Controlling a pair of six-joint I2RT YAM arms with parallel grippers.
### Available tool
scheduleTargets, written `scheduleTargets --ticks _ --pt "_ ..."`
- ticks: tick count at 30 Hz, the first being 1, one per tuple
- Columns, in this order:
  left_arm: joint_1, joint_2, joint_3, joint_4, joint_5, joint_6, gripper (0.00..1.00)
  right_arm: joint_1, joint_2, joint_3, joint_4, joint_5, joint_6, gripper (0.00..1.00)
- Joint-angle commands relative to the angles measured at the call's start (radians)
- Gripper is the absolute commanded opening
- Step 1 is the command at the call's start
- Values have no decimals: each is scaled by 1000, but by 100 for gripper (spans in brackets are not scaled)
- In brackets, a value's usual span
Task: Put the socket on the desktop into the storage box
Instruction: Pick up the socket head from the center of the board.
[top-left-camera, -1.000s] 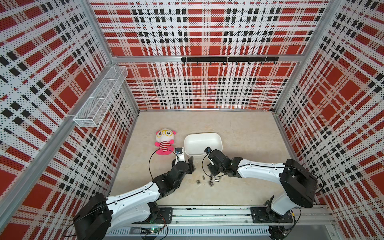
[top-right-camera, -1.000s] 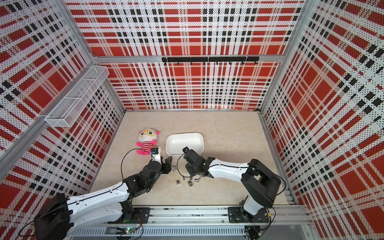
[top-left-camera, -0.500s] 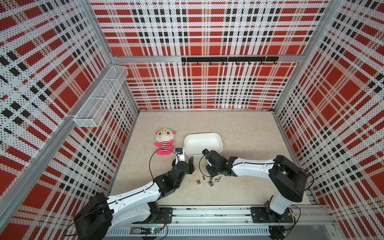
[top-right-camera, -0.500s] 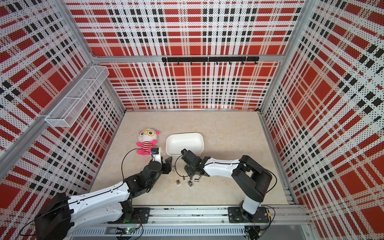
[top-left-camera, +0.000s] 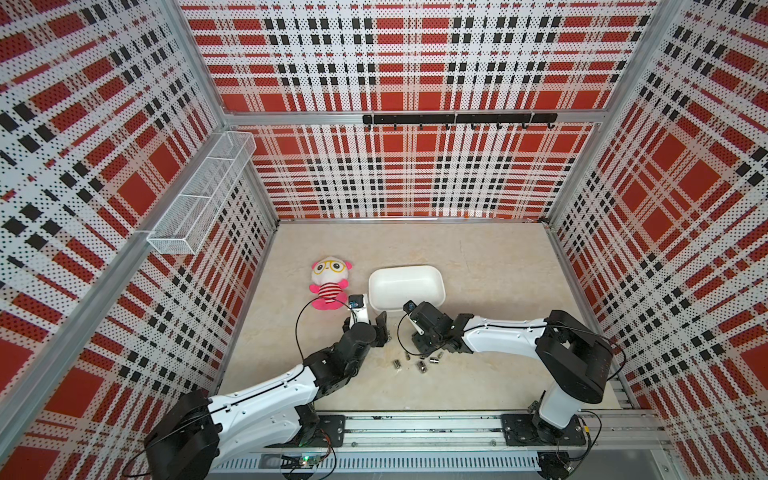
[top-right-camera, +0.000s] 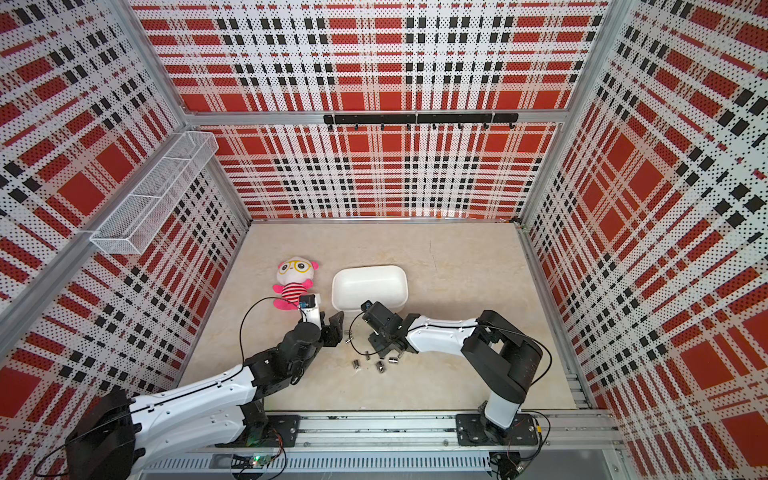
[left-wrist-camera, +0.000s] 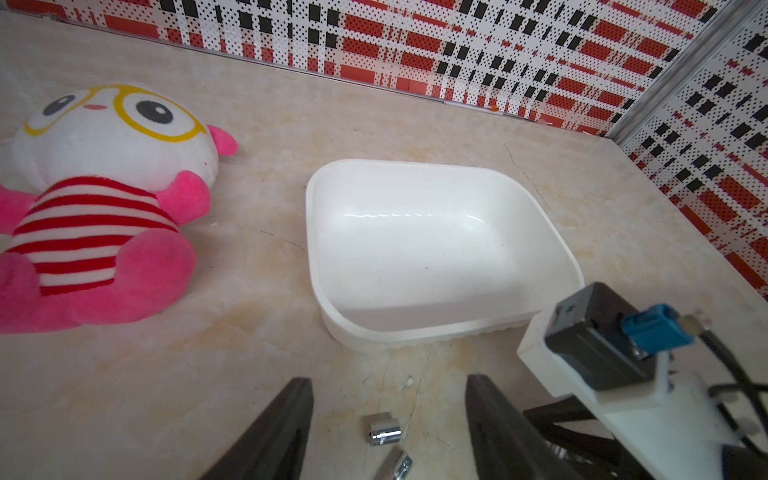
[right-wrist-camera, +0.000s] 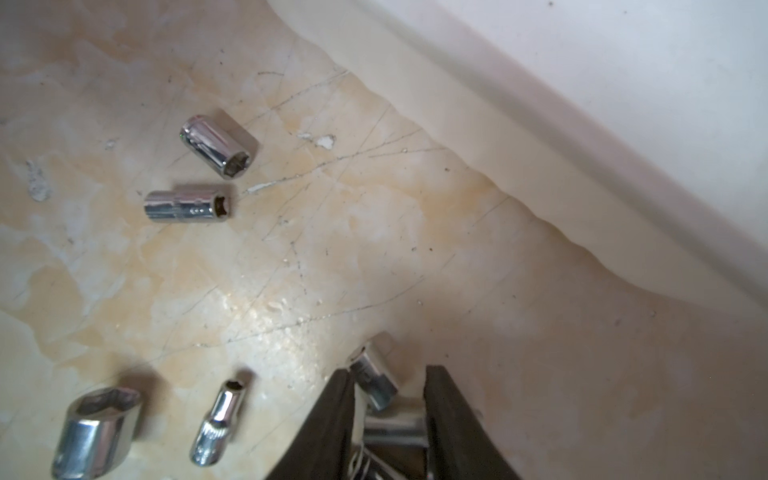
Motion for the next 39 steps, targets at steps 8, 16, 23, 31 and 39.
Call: scheduleTargets --ticks 8,16,23,31,39 --pt "2 -3 -12 6 1 0 64 7 40 31 -12 13 -16 33" --pt "0 4 -11 8 6 0 64 7 60 41 -12 19 -13 29" --pt "0 7 -11 8 6 1 64 7 56 41 -13 32 -1 21" --pt "0 -1 -12 7 5 1 64 -1 59 42 -4 45 21 15" --pt "0 -1 -12 7 3 -1 64 0 10 24 25 52 20 7"
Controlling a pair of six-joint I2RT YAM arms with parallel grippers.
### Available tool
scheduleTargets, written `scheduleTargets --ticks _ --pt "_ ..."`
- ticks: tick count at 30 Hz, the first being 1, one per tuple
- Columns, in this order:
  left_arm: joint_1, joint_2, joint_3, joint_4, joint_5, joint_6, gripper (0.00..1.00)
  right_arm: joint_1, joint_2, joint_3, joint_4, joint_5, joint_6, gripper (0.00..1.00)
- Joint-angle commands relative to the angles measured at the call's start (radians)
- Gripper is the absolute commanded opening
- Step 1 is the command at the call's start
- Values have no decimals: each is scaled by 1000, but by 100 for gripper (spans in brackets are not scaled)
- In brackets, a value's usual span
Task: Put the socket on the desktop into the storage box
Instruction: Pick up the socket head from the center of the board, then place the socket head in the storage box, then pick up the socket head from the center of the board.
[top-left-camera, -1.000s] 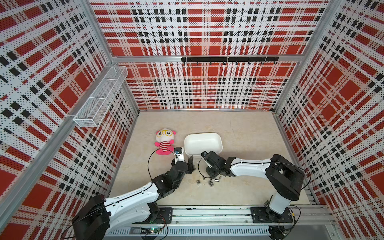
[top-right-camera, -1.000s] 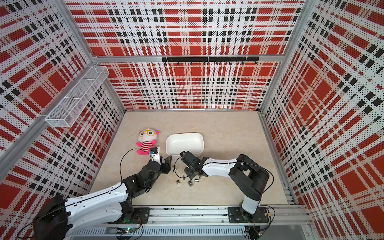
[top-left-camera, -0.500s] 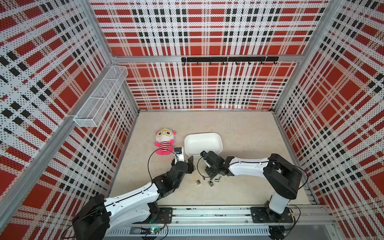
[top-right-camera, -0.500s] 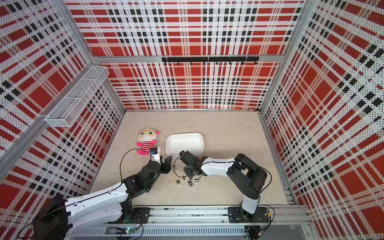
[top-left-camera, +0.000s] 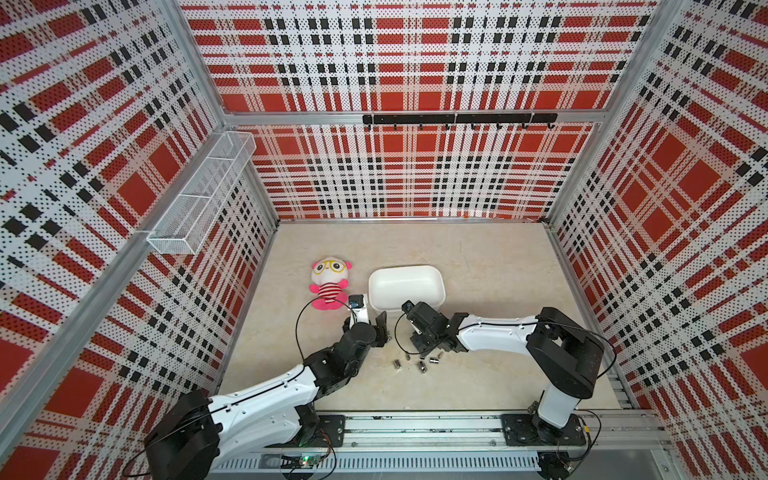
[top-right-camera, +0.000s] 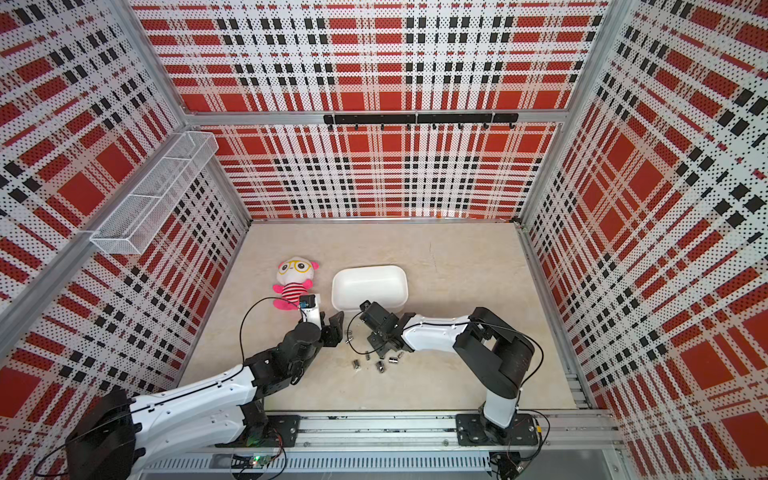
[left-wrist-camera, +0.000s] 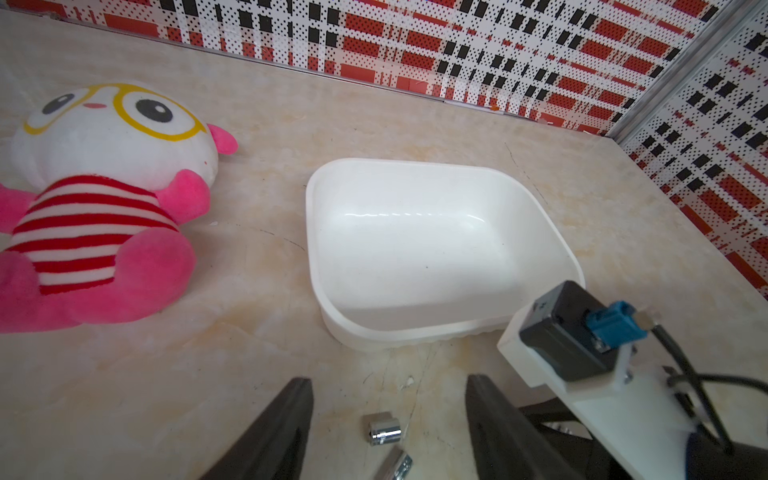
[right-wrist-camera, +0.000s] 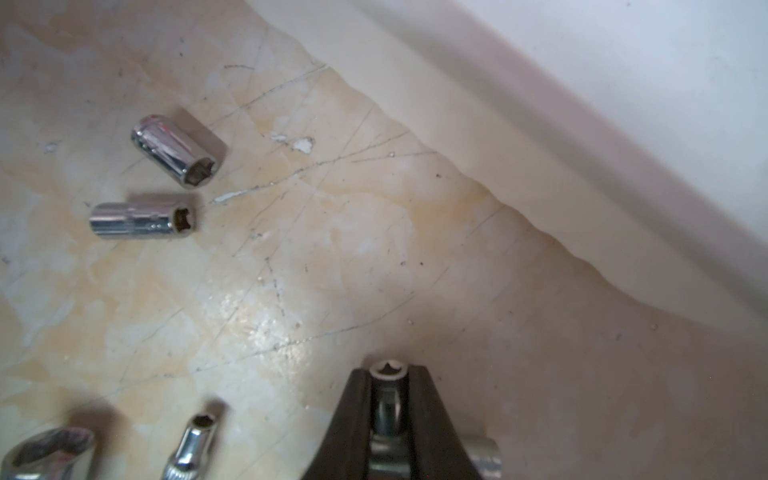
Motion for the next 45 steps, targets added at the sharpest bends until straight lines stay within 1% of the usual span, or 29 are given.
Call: scheduleTargets --ticks 1,6,10,15,18,22,25,29,33,36,41,45 --pt "1 -4 -12 8 3 -1 64 -1 -45 -11 31 18 7 6" --pt "-1 -12 -16 8 -6 0 64 -1 -106 -28 26 29 18 2" --pt "1 -14 -18 8 -15 0 64 -1 -164 -25 0 72 34 1" --pt "1 -7 -16 9 -12 0 64 -2 -218 61 -70 83 50 4" --pt "1 1 -14 9 -2 -2 64 -21 -173 169 -128 82 52 4" --pt "-1 11 -11 11 3 -4 64 -79 -60 329 -172 71 55 4" --pt "-2 14 -7 9 3 -3 64 -125 49 460 -210 73 50 6" --pt "-2 -2 -11 8 3 -3 64 -177 160 572 -239 41 51 10" --pt "-4 -18 -16 9 4 -3 64 -197 231 618 -253 41 50 13" --pt "-3 -18 -17 9 4 -2 64 -208 273 629 -259 5 49 14" --pt "-4 -1 -13 9 6 -3 64 -217 313 631 -263 -2 42 19" --pt "-6 11 -9 10 8 -2 64 -223 323 622 -258 -10 37 29"
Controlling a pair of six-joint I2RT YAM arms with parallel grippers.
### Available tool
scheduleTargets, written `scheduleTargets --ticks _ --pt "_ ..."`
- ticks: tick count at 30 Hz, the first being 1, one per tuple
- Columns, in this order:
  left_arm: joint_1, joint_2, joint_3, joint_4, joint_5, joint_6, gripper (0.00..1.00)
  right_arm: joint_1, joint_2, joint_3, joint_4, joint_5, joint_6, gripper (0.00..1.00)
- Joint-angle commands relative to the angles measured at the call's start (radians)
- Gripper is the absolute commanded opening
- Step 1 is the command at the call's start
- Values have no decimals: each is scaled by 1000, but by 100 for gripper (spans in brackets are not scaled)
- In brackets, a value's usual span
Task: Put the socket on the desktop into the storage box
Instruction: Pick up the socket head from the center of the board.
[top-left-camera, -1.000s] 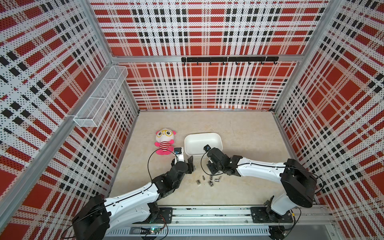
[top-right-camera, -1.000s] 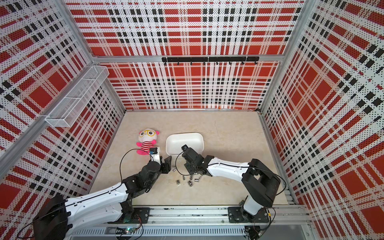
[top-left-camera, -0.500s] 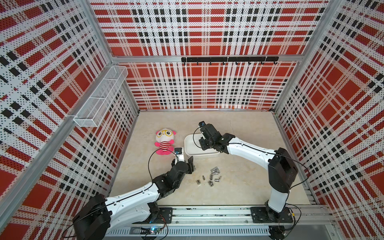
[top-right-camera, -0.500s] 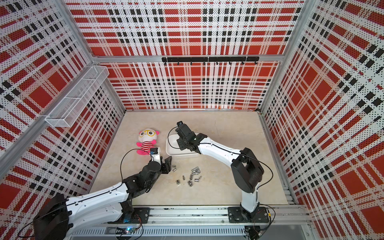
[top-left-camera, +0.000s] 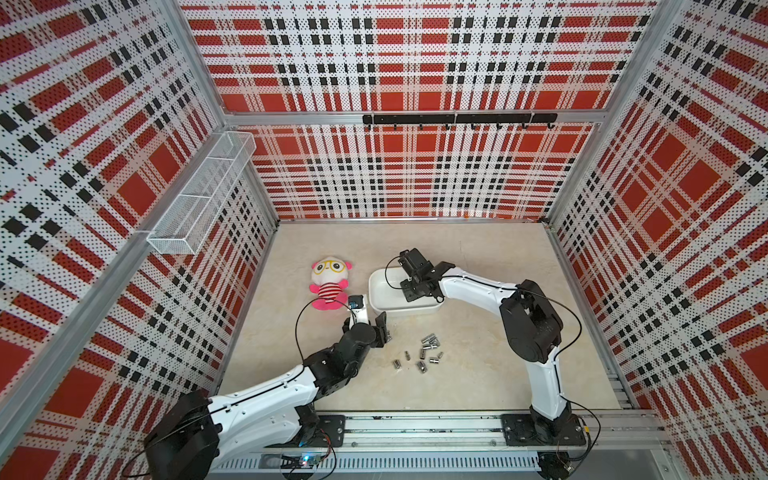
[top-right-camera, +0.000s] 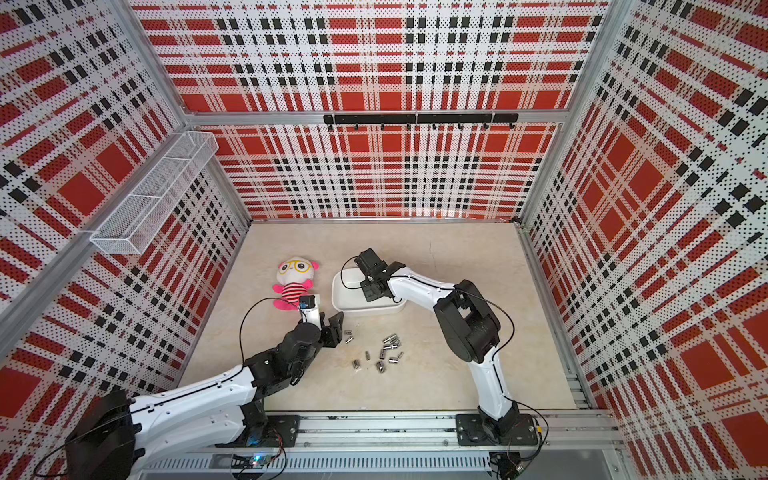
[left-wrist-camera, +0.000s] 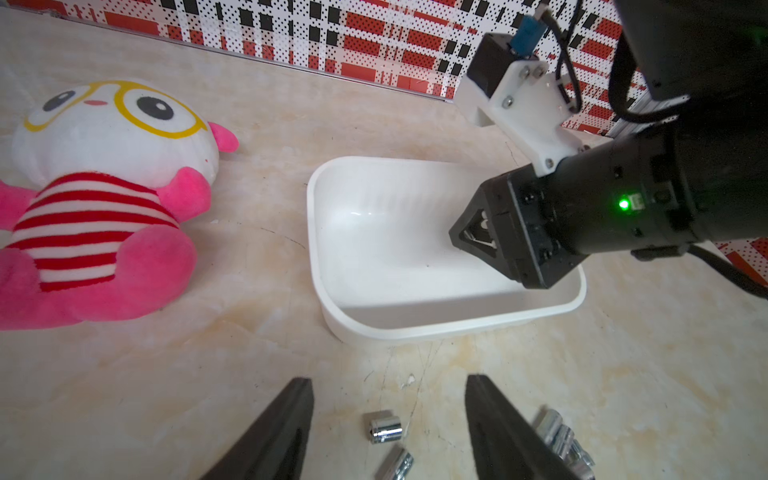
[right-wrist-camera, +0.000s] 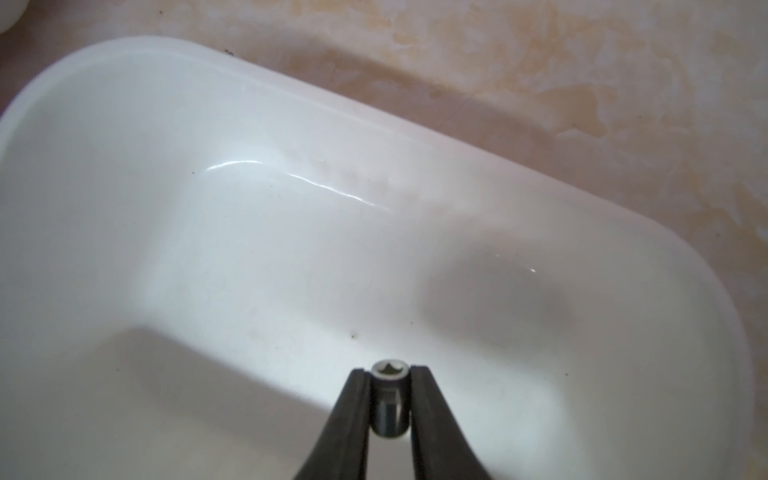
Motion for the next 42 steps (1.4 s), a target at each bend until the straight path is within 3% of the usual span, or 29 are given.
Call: scheduleTargets --ticks 1,5,12,21,28,33,42 --pt "-4 13 -3 10 8 -1 64 -7 13 9 -5 -14 -2 32" --pt "-4 16 -1 10 8 1 64 -8 2 4 -8 -18 -7 41" --pt "-4 16 -1 10 11 3 64 -9 -130 -70 6 -22 -12 43" --pt "-17 24 7 20 43 12 64 11 -596 -483 103 -47 53 46" --pt "-59 35 8 51 70 52 65 170 -898 -832 135 67 161 49" --pt "-88 73 22 68 101 80 65 212 -950 -984 187 61 227 48" --pt "-132 135 52 72 101 108 66 236 -877 -1051 281 43 218 45"
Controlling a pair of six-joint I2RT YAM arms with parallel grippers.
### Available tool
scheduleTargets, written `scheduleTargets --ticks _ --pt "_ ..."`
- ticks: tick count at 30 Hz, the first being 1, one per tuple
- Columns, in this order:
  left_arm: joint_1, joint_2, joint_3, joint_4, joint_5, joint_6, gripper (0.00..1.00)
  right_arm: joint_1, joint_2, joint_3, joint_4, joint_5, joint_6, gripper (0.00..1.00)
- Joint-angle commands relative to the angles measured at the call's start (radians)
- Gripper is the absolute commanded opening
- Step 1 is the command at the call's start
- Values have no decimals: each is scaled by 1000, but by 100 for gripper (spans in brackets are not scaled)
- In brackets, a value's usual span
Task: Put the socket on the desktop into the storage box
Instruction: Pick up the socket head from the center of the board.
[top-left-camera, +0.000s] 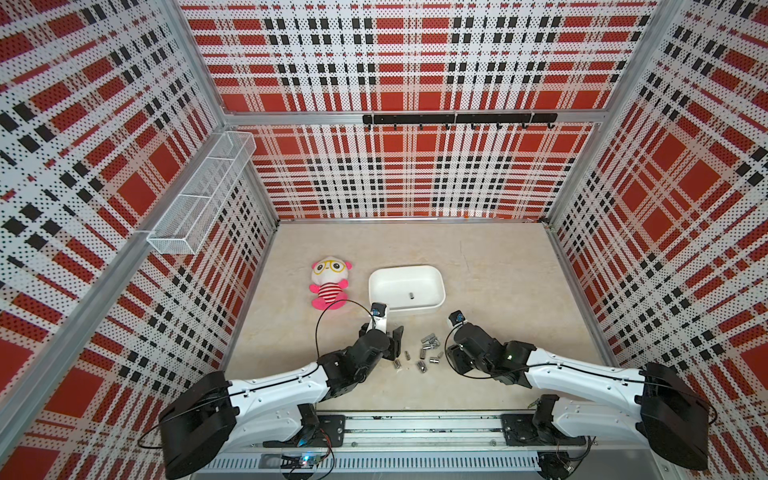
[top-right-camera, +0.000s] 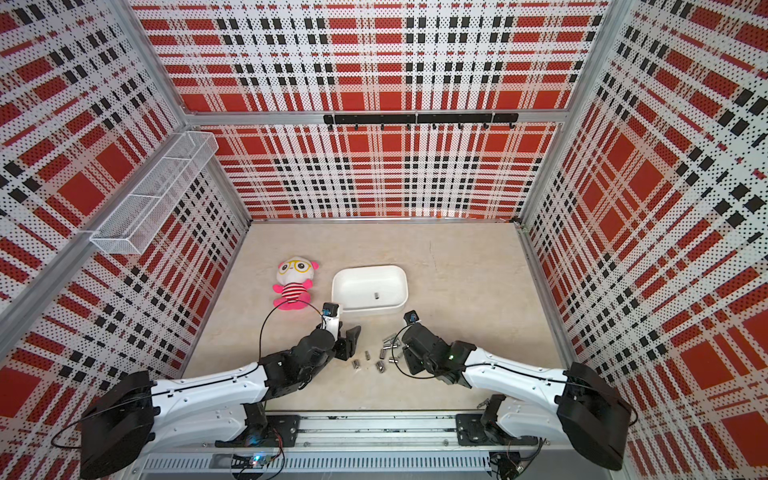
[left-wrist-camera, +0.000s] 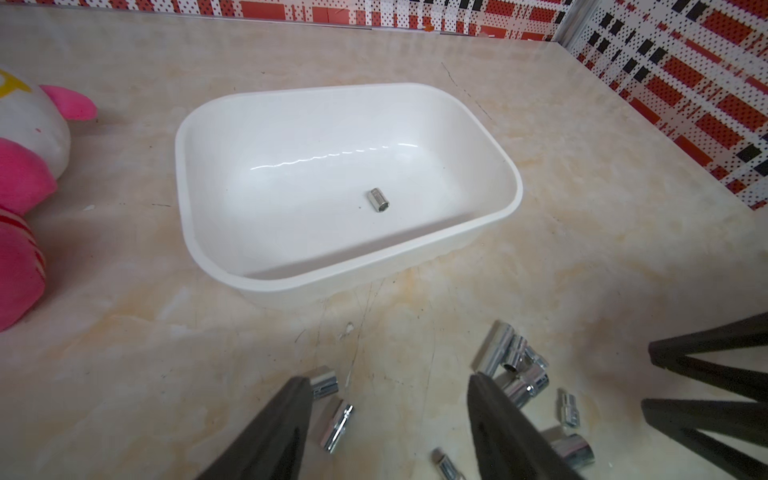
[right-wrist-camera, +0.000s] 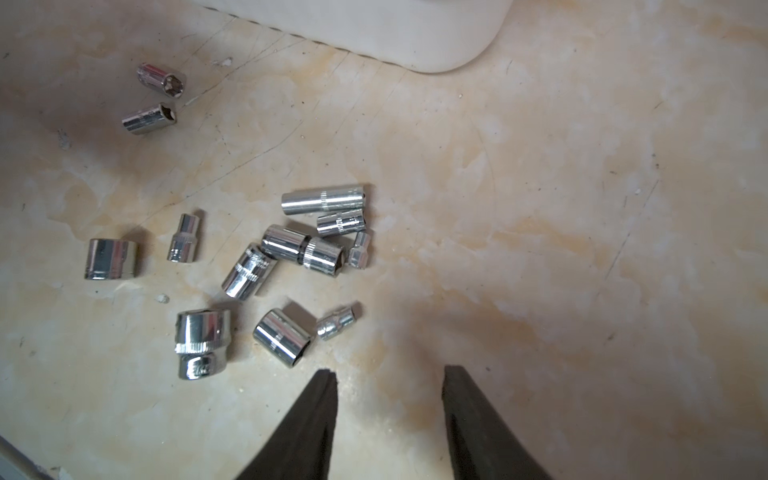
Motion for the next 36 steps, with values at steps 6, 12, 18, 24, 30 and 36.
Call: scheduleTargets --ticks 6,12,18,24,30,36 --pt "-36 20 39 26 -14 37 66 71 90 12 71 29 0 40" --pt "-45 22 42 26 -25 40 66 88 121 12 77 39 0 40" --pt "-46 26 46 20 -36 40 66 91 158 21 81 40 -4 41" --pt "-55 11 47 12 -50 40 67 91 182 25 102 25 -9 41" --pt "-59 0 46 11 -56 40 67 92 211 28 120 9 -11 43" --pt "-63 -9 44 12 -66 39 67 90 234 34 124 12 -11 44"
